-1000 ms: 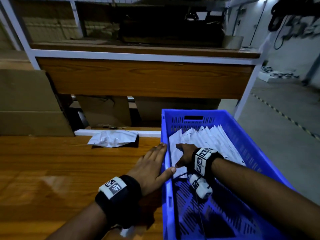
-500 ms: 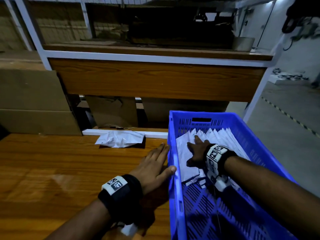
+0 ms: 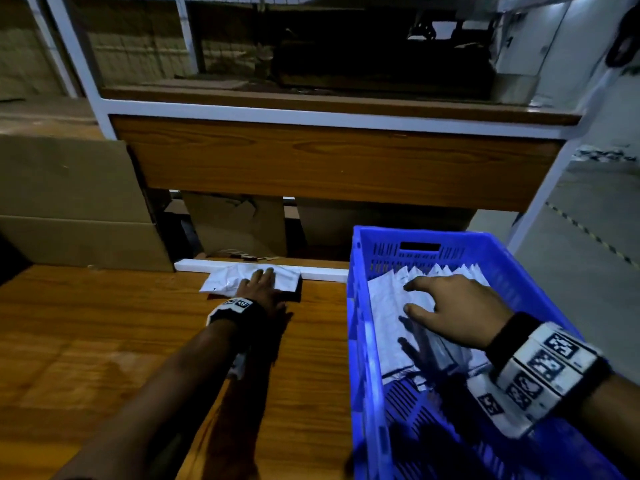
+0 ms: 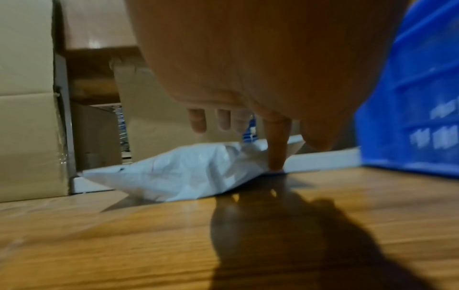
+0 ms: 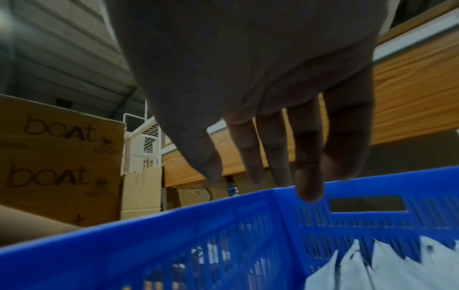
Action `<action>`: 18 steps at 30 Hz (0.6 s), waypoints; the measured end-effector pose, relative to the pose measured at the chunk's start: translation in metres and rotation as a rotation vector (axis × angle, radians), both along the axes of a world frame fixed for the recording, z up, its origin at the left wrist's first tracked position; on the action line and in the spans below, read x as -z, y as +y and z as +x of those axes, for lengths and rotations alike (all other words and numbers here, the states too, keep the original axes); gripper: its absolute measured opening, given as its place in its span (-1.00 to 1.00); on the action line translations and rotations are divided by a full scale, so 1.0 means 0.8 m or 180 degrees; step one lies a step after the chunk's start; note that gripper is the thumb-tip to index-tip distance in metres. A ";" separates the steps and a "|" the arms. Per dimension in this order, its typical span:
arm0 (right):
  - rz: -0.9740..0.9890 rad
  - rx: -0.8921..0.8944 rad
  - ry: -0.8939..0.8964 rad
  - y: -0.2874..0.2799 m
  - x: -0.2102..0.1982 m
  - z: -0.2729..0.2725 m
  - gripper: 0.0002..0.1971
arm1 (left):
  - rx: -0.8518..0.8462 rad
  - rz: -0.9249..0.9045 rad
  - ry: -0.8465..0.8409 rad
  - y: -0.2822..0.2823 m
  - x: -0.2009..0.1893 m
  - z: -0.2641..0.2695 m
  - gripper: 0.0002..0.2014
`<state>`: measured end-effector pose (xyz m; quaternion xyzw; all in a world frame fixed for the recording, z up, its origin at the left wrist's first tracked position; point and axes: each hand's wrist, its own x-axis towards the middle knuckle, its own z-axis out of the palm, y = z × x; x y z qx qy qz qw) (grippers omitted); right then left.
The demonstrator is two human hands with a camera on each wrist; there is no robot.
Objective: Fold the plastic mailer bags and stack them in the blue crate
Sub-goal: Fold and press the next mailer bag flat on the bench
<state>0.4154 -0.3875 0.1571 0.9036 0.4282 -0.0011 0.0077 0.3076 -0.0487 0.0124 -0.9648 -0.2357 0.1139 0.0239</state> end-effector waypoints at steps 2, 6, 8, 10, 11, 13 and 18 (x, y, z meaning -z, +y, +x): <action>0.0018 -0.0091 -0.0022 -0.003 -0.005 -0.012 -0.53 | 0.0058 0.0056 0.0138 0.008 0.011 0.007 -0.47; 0.0131 -0.0263 -0.0137 -0.007 -0.024 -0.045 -0.51 | 0.0175 0.0006 0.0155 0.012 0.025 -0.003 -0.44; 0.0180 -0.0421 -0.0077 -0.006 -0.036 -0.067 -0.49 | 0.0302 -0.0099 0.0007 0.008 0.026 -0.028 -0.39; 0.0243 -0.0637 0.0140 0.001 -0.045 -0.100 -0.48 | 0.0481 -0.0238 -0.0139 -0.001 0.025 -0.069 -0.26; 0.0281 -0.0738 0.0257 0.007 -0.048 -0.124 -0.48 | 0.0568 -0.0311 -0.0218 -0.007 0.023 -0.096 -0.18; 0.0338 -0.0937 0.0407 0.021 -0.049 -0.167 -0.47 | 0.0744 -0.0364 -0.0389 -0.027 0.020 -0.145 -0.11; 0.0233 -0.1228 0.0861 0.077 -0.005 -0.287 -0.43 | 0.1186 -0.0330 -0.0441 -0.076 0.018 -0.274 -0.18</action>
